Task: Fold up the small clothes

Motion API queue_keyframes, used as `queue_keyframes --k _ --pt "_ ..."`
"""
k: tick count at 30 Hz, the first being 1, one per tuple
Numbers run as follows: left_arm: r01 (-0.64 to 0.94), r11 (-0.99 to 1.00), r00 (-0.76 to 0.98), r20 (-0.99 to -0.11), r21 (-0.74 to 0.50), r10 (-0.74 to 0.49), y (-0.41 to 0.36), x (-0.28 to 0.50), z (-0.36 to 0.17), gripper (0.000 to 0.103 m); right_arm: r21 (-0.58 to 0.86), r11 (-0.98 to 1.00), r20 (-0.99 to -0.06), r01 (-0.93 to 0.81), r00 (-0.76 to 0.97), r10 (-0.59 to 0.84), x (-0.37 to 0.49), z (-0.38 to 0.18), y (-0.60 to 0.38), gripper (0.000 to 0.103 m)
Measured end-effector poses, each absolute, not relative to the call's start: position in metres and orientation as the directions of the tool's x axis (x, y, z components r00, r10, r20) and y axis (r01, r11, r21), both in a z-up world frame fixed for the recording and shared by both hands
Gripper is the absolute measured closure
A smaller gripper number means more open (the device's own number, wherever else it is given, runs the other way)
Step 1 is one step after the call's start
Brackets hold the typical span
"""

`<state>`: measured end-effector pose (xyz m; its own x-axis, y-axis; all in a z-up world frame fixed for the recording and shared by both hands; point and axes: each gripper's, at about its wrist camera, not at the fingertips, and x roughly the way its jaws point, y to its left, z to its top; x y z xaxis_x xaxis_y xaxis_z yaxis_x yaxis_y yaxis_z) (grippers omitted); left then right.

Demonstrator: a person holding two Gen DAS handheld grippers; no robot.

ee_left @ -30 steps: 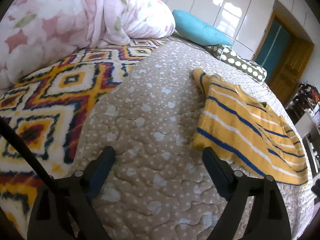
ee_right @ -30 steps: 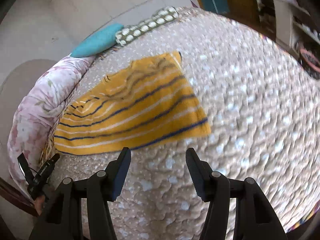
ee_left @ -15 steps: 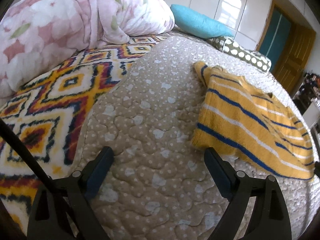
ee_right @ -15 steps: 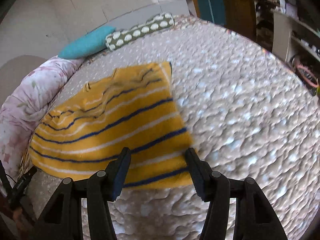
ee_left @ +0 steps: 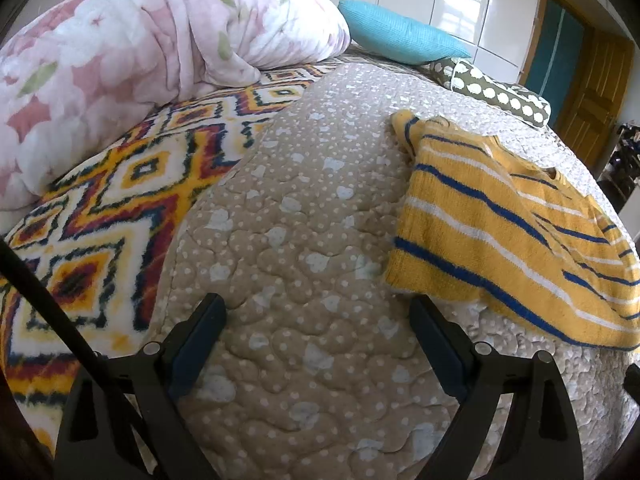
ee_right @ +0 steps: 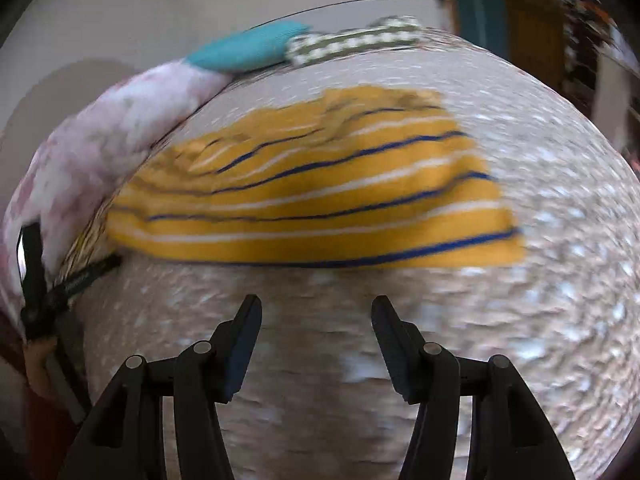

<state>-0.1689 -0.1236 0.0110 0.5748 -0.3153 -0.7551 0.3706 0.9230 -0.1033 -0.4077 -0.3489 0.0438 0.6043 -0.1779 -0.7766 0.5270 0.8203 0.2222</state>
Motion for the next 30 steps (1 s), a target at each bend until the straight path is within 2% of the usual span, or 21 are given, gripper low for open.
queue_keyframes --k 10,14,23,27,30 --pt "0.370 0.925 0.572 -0.763 -0.087 -0.301 -0.125 -0.169 0.010 0.010 0.081 0.919 -0.802 0.385 0.573 -0.169 -0.356 0.035 -0.298 0.041" --pt "0.370 0.925 0.572 -0.762 -0.088 -0.302 -0.125 -0.169 0.010 0.010 0.069 0.929 -0.803 0.363 0.573 -0.164 -0.335 0.031 -0.289 0.040" --pt "0.370 0.924 0.575 -0.759 -0.093 -0.306 -0.125 -0.169 0.011 0.010 0.023 0.937 -0.786 0.348 0.585 -0.198 -0.323 0.016 -0.282 0.028" --pt "0.366 0.905 0.571 -0.716 -0.216 -0.402 -0.109 -0.169 0.015 0.010 0.026 0.939 -0.777 0.342 0.599 -0.197 -0.324 0.013 -0.282 0.023" --pt "0.358 0.819 0.501 -0.647 -0.449 -0.574 -0.089 -0.162 0.018 0.010 0.032 0.941 -0.766 0.338 0.613 -0.194 -0.326 0.012 -0.282 0.023"
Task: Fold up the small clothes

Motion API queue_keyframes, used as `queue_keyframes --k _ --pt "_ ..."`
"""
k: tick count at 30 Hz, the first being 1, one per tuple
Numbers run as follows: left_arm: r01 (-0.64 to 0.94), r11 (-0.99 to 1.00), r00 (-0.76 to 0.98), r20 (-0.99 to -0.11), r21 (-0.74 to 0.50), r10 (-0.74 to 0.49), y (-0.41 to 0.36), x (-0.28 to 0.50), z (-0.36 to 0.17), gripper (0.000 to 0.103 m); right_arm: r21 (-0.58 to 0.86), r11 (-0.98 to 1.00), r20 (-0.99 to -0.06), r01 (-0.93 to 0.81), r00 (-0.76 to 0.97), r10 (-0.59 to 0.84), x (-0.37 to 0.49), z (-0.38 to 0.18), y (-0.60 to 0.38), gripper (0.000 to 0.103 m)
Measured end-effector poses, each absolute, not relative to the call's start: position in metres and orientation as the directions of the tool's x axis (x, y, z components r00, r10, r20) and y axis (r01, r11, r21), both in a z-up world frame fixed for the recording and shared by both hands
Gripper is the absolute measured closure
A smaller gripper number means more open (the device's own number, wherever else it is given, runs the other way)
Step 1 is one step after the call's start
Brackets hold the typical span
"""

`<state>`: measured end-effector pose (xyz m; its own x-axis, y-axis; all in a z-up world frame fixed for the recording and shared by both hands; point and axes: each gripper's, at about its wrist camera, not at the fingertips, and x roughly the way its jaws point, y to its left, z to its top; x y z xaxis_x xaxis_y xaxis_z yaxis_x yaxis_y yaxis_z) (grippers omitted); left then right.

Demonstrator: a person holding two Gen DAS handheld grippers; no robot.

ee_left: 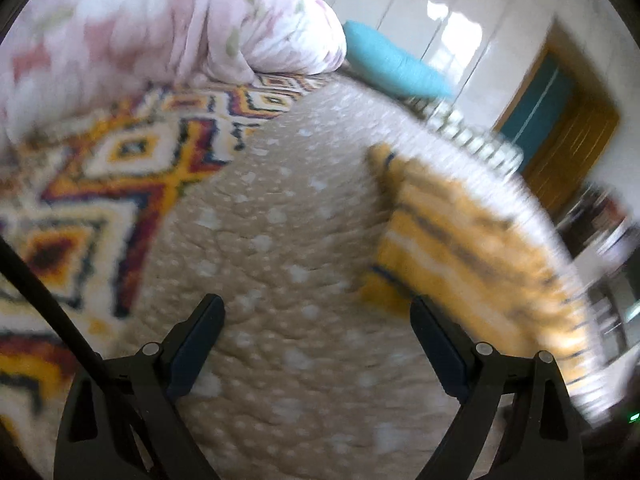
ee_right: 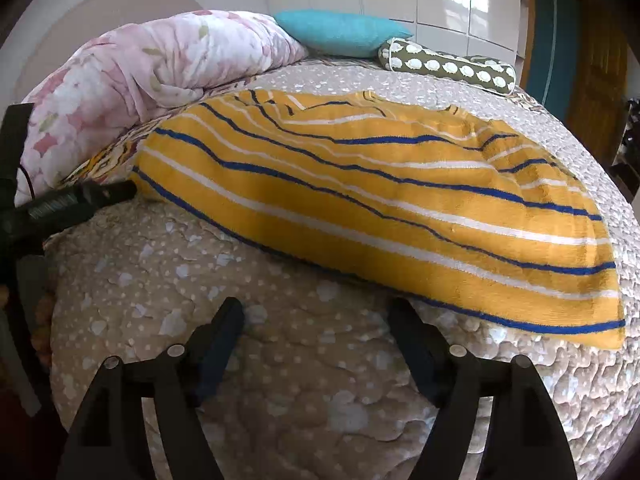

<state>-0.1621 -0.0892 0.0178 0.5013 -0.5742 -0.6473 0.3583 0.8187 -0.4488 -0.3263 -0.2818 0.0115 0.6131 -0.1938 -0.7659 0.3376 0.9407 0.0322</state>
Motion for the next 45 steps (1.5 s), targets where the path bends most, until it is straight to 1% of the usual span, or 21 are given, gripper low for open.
queue_keyframes --k 2,7,9,12,16,17,18,20,23,25,27,29,30,31,33,34,35,37,38,41,45 --pt "0.362 0.756 0.443 -0.613 -0.545 -0.654 -0.089 -0.154 0.019 0.010 0.050 0.941 -0.759 0.334 0.625 -0.181 -0.329 0.012 -0.283 0.022" --pt "0.398 0.647 0.282 -0.585 -0.650 -0.761 -0.120 -0.132 0.019 0.010 0.143 0.940 -0.728 0.311 0.677 -0.113 -0.338 0.012 -0.291 0.019" --pt "0.409 0.642 0.238 -0.604 -0.648 -0.761 -0.139 -0.125 0.016 0.010 0.178 0.935 -0.715 0.306 0.693 -0.091 -0.341 0.013 -0.294 0.019" --pt "0.424 0.666 0.225 -0.640 -0.614 -0.734 -0.161 -0.116 0.015 0.010 0.230 0.926 -0.696 0.300 0.716 -0.059 -0.345 0.013 -0.298 0.019" --pt "0.403 0.664 0.194 -0.650 -0.630 -0.735 -0.178 -0.101 0.010 0.007 0.266 0.918 -0.682 0.294 0.730 -0.036 -0.348 0.015 -0.300 0.020" --pt "0.393 0.660 0.190 -0.646 -0.641 -0.740 -0.180 -0.095 0.009 0.007 0.268 0.917 -0.686 0.294 0.727 -0.033 -0.348 0.017 -0.300 0.022" --pt "0.385 0.656 0.187 -0.641 -0.649 -0.744 -0.180 -0.093 0.008 0.007 0.273 0.919 -0.689 0.284 0.725 -0.019 -0.346 0.021 -0.301 0.030" --pt "0.367 0.647 0.186 -0.628 -0.669 -0.756 -0.179 -0.086 0.006 0.007 0.281 0.924 -0.672 0.258 0.741 -0.003 -0.345 0.031 -0.303 0.041" --pt "0.349 0.634 0.192 -0.609 -0.690 -0.769 -0.179 -0.081 0.003 0.007 0.239 0.935 -0.655 0.260 0.755 -0.042 -0.332 0.048 -0.310 0.056" --pt "0.379 0.637 0.208 -0.609 -0.671 -0.765 -0.180 -0.086 0.003 0.007 0.246 0.924 -0.651 0.294 0.756 -0.067 -0.314 0.055 -0.323 0.061" --pt "0.436 0.650 0.227 -0.624 -0.622 -0.748 -0.186 -0.092 0.004 0.007 0.290 0.903 -0.654 0.316 0.755 -0.054 -0.292 0.053 -0.339 0.070" --pt "0.485 0.676 0.252 -0.652 -0.554 -0.715 -0.193 -0.101 0.005 0.007 0.334 0.874 -0.674 0.353 0.738 -0.040 -0.268 0.042 -0.357 0.070" --pt "0.491 0.689 0.258 -0.666 -0.534 -0.700 -0.197 -0.102 0.006 0.007 0.379 0.849 -0.698 0.368 0.716 0.002 -0.255 0.028 -0.369 0.073" --pt "0.489 0.702 0.262 -0.680 -0.518 -0.685 -0.199 -0.102 0.006 0.009 0.420 0.826 -0.710 0.376 0.703 0.041 -0.248 0.015 -0.378 0.075" --pt "0.461 0.743 0.277 -0.717 -0.485 -0.640 -0.201 -0.100 0.010 0.026 0.476 0.798 -0.680 0.368 0.730 0.069 -0.248 0.009 -0.390 0.077" --pt "0.451 0.752 0.263 -0.734 -0.480 -0.626 -0.201 -0.098 0.012 0.049 0.500 0.785 -0.671 0.366 0.736 0.085 -0.250 0.009 -0.393 0.078" --pt "0.448 0.736 0.227 -0.732 -0.507 -0.642 -0.202 -0.096 0.015 0.067 0.496 0.790 -0.670 0.361 0.738 0.083 -0.252 0.011 -0.392 0.078" --pt "0.436 0.729 0.197 -0.735 -0.527 -0.649 -0.204 -0.095 0.023 0.079 0.450 0.815 -0.683 0.365 0.729 0.050 -0.261 0.018 -0.386 0.079" --pt "0.460 0.740 0.213 -0.748 -0.490 -0.628 -0.210 -0.100 0.032 0.082 0.430 0.825 -0.684 0.366 0.729 0.032 -0.267 0.022 -0.384 0.078" --pt "0.545 0.760 0.294 -0.768 -0.355 -0.569 -0.233 -0.126 0.063 0.085 0.385 0.858 -0.668 0.340 0.745 0.004 -0.305 0.037 -0.377 0.077" --pt "0.637 0.708 0.321 -0.731 -0.304 -0.602 -0.275 -0.163 0.104 0.085 0.362 0.865 -0.638 0.348 0.769 -0.042 -0.363 0.050 -0.386 0.077"
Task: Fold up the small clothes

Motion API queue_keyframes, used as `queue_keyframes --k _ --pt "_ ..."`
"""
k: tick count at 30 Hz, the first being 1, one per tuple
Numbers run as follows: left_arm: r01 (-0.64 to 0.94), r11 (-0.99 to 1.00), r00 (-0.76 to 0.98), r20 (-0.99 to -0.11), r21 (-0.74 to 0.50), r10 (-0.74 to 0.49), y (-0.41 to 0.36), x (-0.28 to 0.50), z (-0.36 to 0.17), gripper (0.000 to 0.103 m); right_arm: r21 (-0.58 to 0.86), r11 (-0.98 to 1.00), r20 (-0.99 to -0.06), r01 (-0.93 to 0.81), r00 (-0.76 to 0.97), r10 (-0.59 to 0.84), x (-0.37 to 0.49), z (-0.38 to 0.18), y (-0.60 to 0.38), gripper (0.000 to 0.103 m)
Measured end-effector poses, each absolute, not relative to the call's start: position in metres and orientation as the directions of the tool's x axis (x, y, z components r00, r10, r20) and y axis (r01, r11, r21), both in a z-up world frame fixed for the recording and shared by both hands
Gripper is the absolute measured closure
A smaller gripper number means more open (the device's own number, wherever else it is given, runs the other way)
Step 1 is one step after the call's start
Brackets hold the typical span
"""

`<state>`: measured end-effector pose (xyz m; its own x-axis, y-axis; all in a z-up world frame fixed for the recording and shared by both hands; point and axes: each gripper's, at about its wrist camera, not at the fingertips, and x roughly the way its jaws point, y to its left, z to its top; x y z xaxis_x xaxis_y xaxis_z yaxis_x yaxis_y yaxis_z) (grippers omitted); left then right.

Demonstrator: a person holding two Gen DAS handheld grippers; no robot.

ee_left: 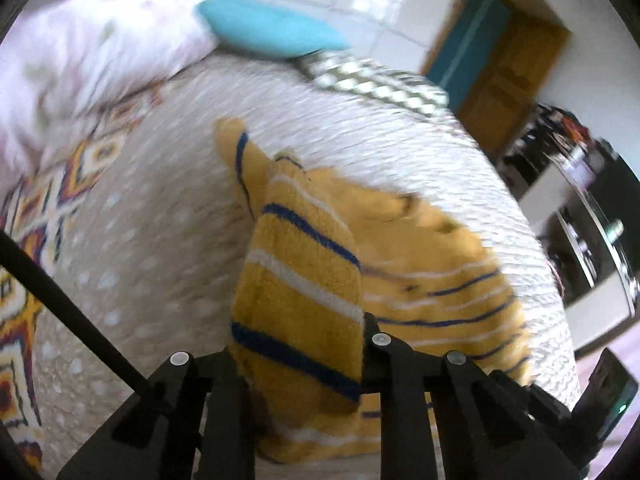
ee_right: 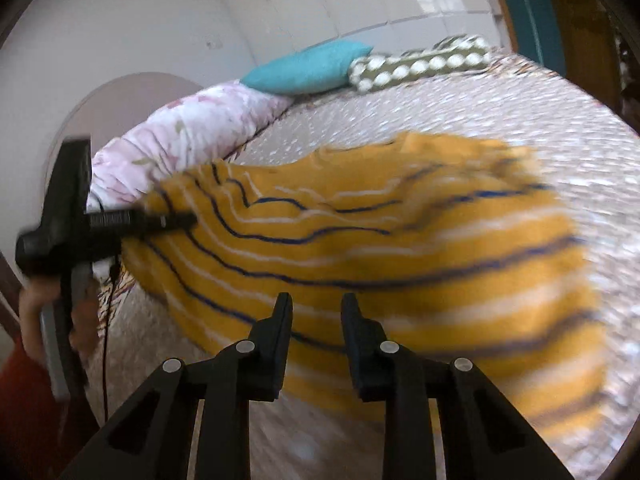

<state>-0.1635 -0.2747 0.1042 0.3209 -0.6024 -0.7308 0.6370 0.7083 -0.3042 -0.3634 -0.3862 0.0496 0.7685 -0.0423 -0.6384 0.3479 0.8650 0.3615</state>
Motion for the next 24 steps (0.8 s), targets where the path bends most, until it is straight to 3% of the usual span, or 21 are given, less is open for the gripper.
queue_keyframes --k 6,12,15,17,24 --pt "0.776 0.583 0.259 -0.722 -0.239 -0.641 -0.375 -0.232 0.131 0.086 0.394 0.778 -0.548 0.490 0.804 -0.229 -0.457 0.061 -0.440 0.076" --pt "0.858 0.484 0.177 -0.787 -0.170 -0.590 -0.460 -0.300 0.098 0.085 0.659 0.575 -0.494 0.485 0.856 -0.155 -0.506 0.037 -0.509 0.072" --pt "0.870 0.481 0.214 -0.798 -0.107 -0.564 -0.474 -0.311 0.081 0.068 0.741 0.491 -0.467 0.458 0.877 -0.114 -0.517 0.024 -0.526 0.072" --pt "0.885 0.442 0.173 -0.779 -0.146 -0.603 -0.468 -0.321 0.085 0.040 0.780 0.445 -0.450 0.439 0.889 -0.087 -0.522 0.018 -0.533 0.070" --pt "0.847 0.443 0.115 -0.711 -0.295 -0.694 -0.401 -0.310 0.108 0.026 0.722 0.513 -0.479 0.464 0.870 -0.114 -0.508 0.030 -0.524 0.057"
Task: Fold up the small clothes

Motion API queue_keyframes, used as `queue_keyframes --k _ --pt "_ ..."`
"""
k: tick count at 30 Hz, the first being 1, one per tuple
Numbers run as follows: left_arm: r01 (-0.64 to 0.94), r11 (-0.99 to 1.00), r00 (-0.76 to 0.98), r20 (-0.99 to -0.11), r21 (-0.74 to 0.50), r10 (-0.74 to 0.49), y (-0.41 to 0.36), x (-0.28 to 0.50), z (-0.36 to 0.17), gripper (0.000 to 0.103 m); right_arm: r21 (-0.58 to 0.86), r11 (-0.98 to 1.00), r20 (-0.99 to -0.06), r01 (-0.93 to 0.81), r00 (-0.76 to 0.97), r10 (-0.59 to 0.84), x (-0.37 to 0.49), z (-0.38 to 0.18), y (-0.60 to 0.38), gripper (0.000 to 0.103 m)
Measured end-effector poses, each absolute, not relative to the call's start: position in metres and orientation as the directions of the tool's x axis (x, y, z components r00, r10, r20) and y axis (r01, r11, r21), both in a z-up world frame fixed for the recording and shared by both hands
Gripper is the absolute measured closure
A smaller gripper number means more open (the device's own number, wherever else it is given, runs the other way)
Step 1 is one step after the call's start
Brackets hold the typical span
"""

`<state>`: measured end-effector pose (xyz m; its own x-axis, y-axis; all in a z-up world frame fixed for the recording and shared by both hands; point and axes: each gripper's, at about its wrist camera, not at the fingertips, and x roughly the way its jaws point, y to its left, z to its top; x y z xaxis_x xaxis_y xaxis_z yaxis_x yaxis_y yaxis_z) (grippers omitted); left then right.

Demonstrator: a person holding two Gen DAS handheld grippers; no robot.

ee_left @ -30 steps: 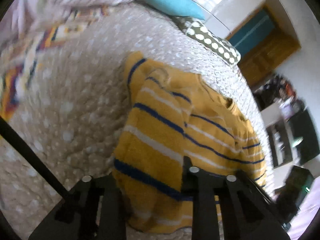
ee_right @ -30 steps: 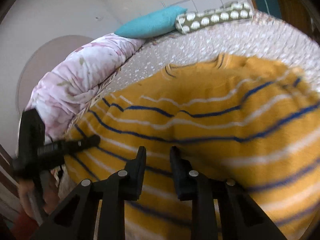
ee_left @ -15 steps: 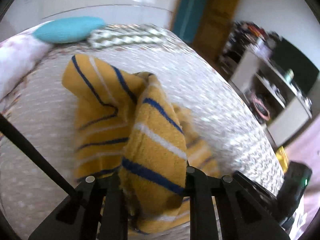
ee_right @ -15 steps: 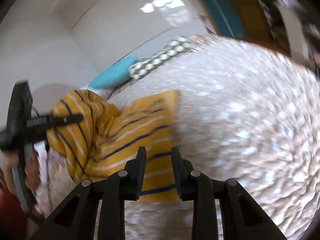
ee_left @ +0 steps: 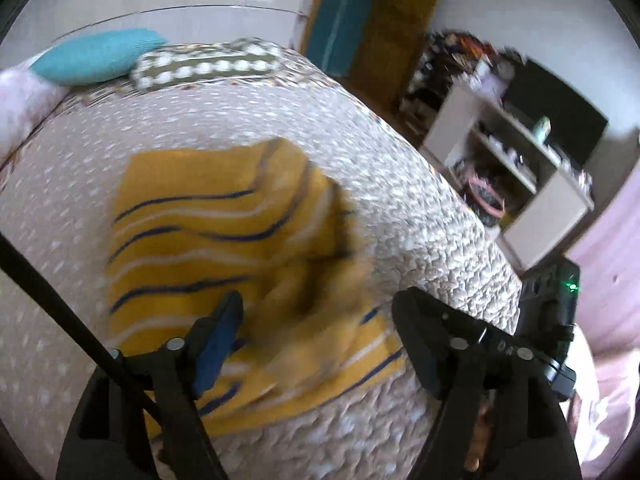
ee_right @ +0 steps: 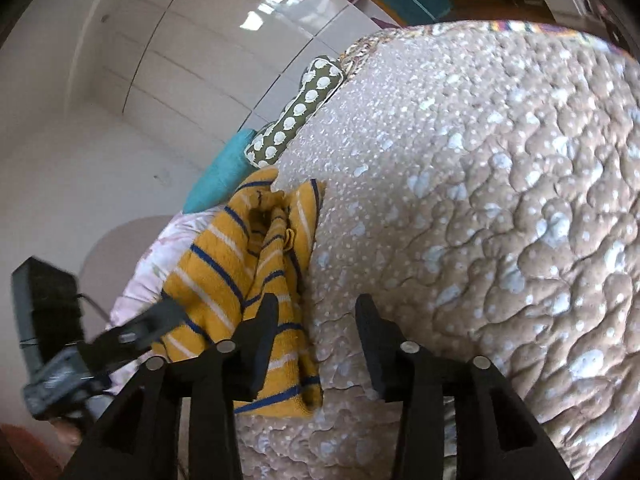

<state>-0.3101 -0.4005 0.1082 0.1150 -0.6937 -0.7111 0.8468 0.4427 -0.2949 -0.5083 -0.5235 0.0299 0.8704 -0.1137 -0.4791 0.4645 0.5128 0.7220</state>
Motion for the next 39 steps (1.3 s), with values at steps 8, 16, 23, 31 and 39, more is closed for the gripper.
queue_keyframes --k 8,16,23,31,39 --pt "0.679 0.630 0.191 -0.738 -0.377 -0.648 -0.314 -0.244 0.084 0.026 0.649 0.629 -0.397 0.427 0.896 -0.198 -0.495 0.091 -0.497 0.054" --pt "0.657 0.660 0.221 -0.743 -0.365 -0.631 -0.307 -0.237 0.080 0.026 0.485 0.787 -0.480 0.382 0.868 -0.126 -0.425 0.090 -0.461 0.046" --pt "0.661 0.662 0.223 -0.750 -0.354 -0.623 -0.331 -0.241 0.076 0.026 0.388 0.772 -0.658 0.504 0.738 -0.151 -0.423 0.060 -0.466 0.090" --pt "0.690 0.663 0.172 -0.824 -0.291 -0.540 -0.355 -0.253 0.037 0.025 0.415 0.652 -0.695 0.635 0.683 -0.223 -0.473 0.052 -0.497 0.094" --pt "0.670 0.651 0.144 -0.799 -0.356 -0.584 -0.335 -0.259 0.044 0.025 0.456 0.789 -0.475 0.411 0.862 -0.174 -0.445 0.098 -0.475 0.039"
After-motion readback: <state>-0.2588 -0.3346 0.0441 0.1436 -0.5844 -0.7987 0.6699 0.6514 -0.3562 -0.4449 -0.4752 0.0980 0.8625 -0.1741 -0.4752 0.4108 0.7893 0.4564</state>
